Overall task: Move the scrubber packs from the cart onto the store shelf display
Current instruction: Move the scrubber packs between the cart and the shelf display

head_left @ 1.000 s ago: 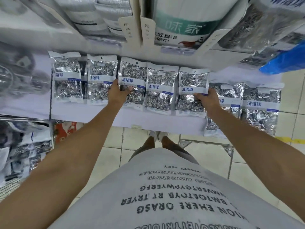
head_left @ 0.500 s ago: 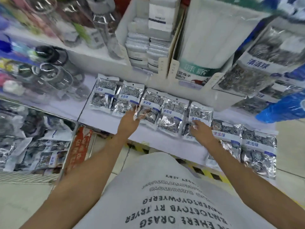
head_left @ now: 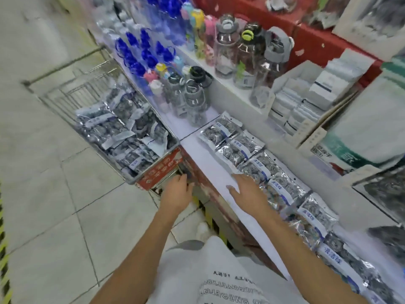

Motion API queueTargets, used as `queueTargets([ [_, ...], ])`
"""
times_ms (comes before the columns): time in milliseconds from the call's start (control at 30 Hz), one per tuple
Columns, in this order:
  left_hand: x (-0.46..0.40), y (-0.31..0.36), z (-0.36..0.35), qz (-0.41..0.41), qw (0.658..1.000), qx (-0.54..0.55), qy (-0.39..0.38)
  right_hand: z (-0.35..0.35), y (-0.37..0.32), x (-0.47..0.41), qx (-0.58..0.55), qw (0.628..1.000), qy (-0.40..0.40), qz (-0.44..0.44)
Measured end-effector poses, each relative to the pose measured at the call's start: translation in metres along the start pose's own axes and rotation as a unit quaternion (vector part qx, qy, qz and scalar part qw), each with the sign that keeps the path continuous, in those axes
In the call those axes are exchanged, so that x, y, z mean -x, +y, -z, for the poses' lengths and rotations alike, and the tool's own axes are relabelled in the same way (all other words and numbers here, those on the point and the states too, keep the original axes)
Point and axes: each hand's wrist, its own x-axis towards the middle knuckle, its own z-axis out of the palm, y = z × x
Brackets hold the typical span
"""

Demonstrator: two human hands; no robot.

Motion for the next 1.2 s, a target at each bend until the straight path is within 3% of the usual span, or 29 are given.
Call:
queueTargets([
  [367,0.031,-0.144,0.04,0.196,0.97,0.087,0.117,-0.057,-0.13,-0.087,0.045,0.987,-0.092,0.127],
  [567,-0.002,-0.211,0.071,0.241,0.956,0.123,0.114,-0.092,-0.184,-0.146,0.074,0.98,-0.132,0.126],
  [800,-0.062,-0.263,0.097,0.274,0.94,0.175,0.105,-0.105,-0.237,-0.222,0.052,0.977,-0.15,0.144],
  [1067,-0.178,-0.311,0.133,0.319,0.914,0.242,0.075,-0.107,-0.299,-0.376,0.001,0.981,-0.163,0.101],
  [1200,-0.242,-0.334,0.156,0.384,0.864,0.315,0.079,-0.105,-0.336,-0.462,-0.054,0.982,-0.17,0.059],
])
